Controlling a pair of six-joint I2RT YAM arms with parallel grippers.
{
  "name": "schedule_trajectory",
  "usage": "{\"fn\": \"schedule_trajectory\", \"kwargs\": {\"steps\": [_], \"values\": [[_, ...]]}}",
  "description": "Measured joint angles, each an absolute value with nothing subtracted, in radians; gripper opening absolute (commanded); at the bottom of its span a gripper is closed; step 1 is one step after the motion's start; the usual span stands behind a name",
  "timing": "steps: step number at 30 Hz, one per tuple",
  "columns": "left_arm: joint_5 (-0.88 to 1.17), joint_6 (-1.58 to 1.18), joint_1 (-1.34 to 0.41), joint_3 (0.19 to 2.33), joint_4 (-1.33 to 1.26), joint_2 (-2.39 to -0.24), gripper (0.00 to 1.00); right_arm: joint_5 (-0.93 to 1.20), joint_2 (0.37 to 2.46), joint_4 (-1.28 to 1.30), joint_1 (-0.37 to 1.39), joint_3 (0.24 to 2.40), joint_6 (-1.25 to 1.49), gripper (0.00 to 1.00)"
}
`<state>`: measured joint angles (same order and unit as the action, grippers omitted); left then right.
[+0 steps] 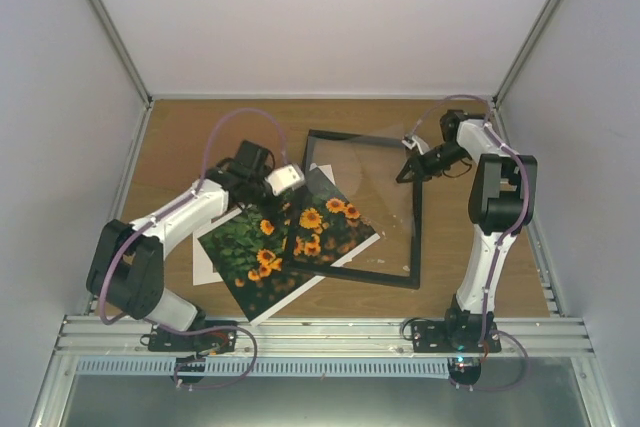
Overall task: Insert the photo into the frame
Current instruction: Move the photo frame to the center of the board, then place the photo frame item in the photo frame.
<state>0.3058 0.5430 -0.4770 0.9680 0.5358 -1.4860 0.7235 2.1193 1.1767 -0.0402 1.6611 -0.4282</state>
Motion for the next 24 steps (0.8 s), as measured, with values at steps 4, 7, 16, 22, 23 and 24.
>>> {"fn": "schedule_trajectory", "kwargs": {"steps": [4, 7, 16, 22, 23, 24], "values": [[0.347, 0.442, -0.387, 1.070, 0.497, -1.505, 0.99, 0.842, 2.120, 1.196, -0.047, 1.607, -0.418, 0.01], [0.392, 0.370, -0.333, 1.103, 0.491, -1.535, 0.99, 0.966, 2.119, 1.224, -0.065, 1.573, -0.417, 0.01], [0.537, 0.184, -0.252, 1.287, 0.548, -1.754, 0.99, 1.169, 2.119, 1.172, -0.138, 1.530, -0.332, 0.01], [0.576, 0.104, -0.244, 1.362, 0.547, -1.838, 0.99, 1.277, 2.142, 1.039, -0.142, 1.472, -0.201, 0.01], [0.579, 0.098, -0.241, 1.373, 0.548, -1.849, 0.99, 1.287, 2.149, 1.019, -0.141, 1.472, -0.183, 0.01], [0.580, 0.092, -0.237, 1.385, 0.546, -1.863, 0.99, 1.293, 2.153, 0.997, -0.139, 1.472, -0.162, 0.00]]}}
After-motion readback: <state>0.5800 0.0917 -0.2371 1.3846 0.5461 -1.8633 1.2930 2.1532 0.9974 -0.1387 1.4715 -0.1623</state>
